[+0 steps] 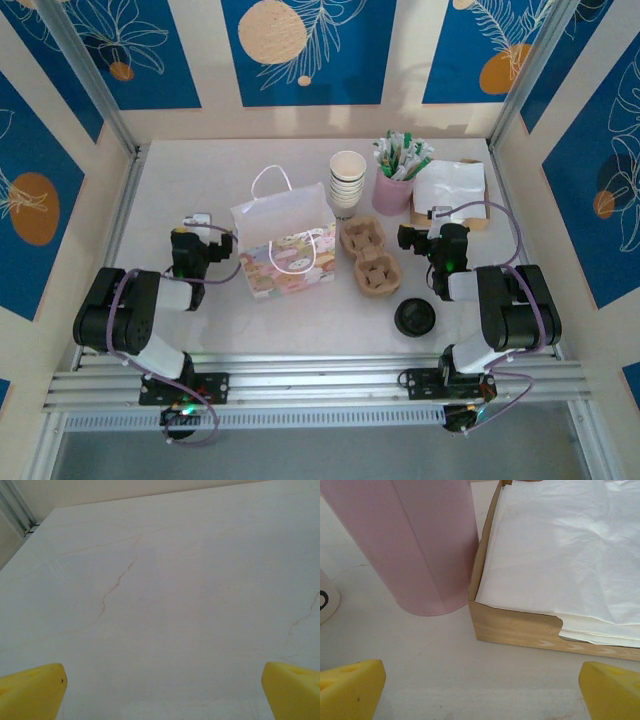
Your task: Pack the takeout coffee
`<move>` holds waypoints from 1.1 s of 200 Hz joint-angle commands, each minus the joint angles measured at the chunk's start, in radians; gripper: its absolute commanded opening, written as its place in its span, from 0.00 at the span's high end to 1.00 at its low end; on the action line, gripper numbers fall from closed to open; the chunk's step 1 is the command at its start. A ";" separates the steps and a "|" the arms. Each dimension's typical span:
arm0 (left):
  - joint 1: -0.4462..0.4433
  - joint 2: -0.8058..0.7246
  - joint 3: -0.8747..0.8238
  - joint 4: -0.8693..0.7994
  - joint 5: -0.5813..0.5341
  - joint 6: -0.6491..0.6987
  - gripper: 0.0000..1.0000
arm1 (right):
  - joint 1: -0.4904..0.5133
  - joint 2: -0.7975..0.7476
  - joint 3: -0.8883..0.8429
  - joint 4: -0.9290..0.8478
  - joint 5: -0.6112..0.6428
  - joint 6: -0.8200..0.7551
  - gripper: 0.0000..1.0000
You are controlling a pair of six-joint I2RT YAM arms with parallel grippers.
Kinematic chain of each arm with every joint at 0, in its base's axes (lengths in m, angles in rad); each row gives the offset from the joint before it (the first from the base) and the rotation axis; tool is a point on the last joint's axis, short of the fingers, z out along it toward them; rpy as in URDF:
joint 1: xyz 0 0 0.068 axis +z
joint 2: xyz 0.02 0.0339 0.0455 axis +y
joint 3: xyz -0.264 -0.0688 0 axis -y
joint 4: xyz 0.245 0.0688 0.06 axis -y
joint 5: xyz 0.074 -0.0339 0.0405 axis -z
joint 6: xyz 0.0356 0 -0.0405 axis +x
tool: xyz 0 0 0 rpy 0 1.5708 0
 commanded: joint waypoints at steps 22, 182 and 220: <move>0.004 -0.019 -0.035 0.112 -0.009 -0.003 0.00 | -0.002 -0.109 0.045 -0.111 0.030 0.019 0.01; 0.006 -0.561 -0.154 -0.274 -0.326 -0.462 0.00 | -0.083 -0.721 -0.064 -0.657 0.347 0.609 0.01; 0.006 -0.539 -0.164 -0.275 -0.405 -0.696 0.00 | -0.090 -0.713 -0.052 -0.690 0.383 0.622 0.01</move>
